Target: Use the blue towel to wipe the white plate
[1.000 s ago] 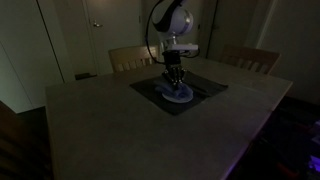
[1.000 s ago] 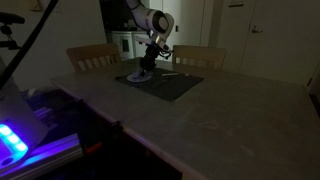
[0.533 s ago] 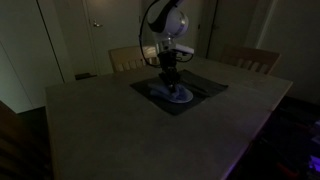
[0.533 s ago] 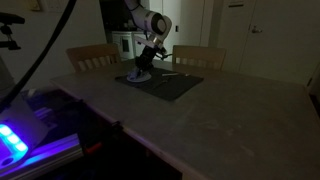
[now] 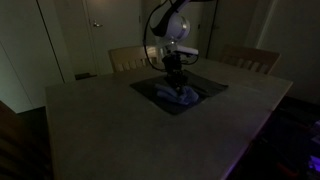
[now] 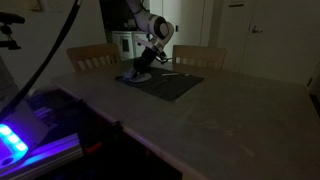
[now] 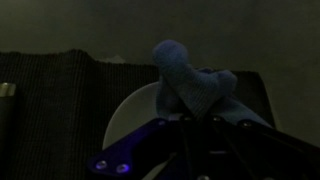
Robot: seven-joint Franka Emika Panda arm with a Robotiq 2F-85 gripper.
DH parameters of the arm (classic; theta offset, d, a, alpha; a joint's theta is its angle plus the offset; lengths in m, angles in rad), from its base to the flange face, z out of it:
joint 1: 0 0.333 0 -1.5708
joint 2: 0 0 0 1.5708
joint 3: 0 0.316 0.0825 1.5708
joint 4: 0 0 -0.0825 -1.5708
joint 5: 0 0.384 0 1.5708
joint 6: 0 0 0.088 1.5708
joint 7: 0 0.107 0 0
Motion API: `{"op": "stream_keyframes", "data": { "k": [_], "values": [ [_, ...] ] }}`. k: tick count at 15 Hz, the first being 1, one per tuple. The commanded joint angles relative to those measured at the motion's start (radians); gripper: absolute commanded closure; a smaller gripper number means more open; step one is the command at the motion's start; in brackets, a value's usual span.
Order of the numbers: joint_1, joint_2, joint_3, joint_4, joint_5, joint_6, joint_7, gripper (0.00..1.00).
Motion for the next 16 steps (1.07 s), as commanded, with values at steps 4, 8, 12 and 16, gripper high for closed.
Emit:
{"op": "stream_keyframes", "data": {
  "k": [4, 8, 12, 16],
  "values": [
    [0.032, -0.02, -0.067, -0.029, -0.014, 0.013, 0.264, 0.98],
    [0.072, -0.025, -0.111, -0.012, -0.054, -0.015, 0.426, 0.98],
    [0.105, -0.029, -0.151, 0.001, -0.101, -0.022, 0.556, 0.98],
    [0.121, -0.028, -0.154, 0.014, -0.126, 0.054, 0.594, 0.98]
  ]
}}
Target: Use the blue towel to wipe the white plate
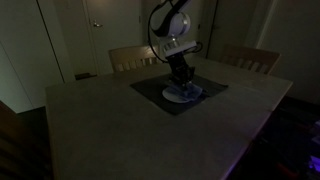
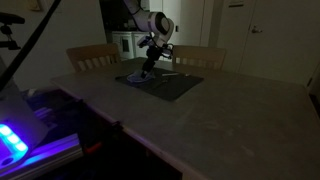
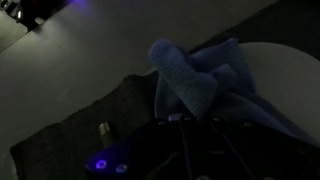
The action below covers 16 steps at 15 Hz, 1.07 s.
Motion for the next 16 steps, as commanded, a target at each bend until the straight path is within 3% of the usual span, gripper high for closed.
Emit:
{"op": "stream_keyframes", "data": {
  "k": [1, 9, 16],
  "values": [
    [0.018, 0.0, -0.004, 0.021, -0.023, 0.09, 0.012, 0.98],
    [0.062, 0.039, 0.019, 0.169, -0.068, 0.231, -0.035, 0.98],
    [0.087, 0.16, 0.036, 0.341, -0.097, 0.33, -0.105, 0.98]
  ]
}}
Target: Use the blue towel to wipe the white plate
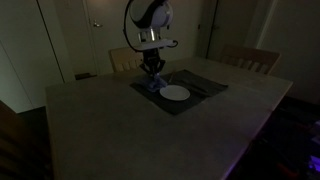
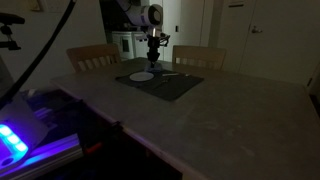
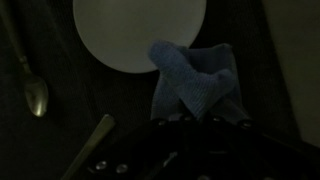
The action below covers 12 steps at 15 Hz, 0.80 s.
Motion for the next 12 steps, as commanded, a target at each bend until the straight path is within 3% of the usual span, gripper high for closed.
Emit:
{"op": "stream_keyframes", "data": {
  "k": [1, 9, 10, 12],
  "values": [
    [-0.011, 0.105, 0.021, 0.117, -0.009, 0.048, -0.066, 0.98],
    [-0.016, 0.188, 0.058, 0.23, 0.007, 0.042, -0.176, 0.98],
    [-0.018, 0.183, 0.06, 0.231, 0.009, 0.028, -0.18, 0.67],
    [-0.017, 0.153, 0.062, 0.208, 0.007, 0.023, -0.188, 0.59]
  ]
}}
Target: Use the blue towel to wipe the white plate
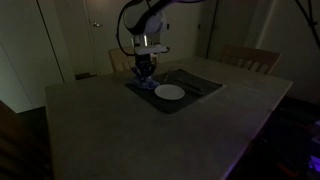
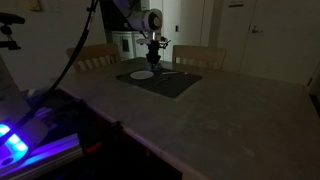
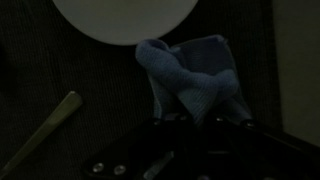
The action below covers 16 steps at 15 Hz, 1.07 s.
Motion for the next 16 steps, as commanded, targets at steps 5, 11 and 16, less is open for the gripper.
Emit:
{"op": "stream_keyframes", "data": {
  "k": [5, 11, 16],
  "values": [
    [-0.014, -0.055, 0.048, -0.03, 0.017, -0.015, -0.066, 0.25],
    [-0.016, -0.106, 0.065, -0.032, 0.014, -0.028, -0.101, 0.0],
    [-0.015, -0.137, 0.063, -0.041, 0.003, -0.03, -0.136, 0.0]
  ]
}}
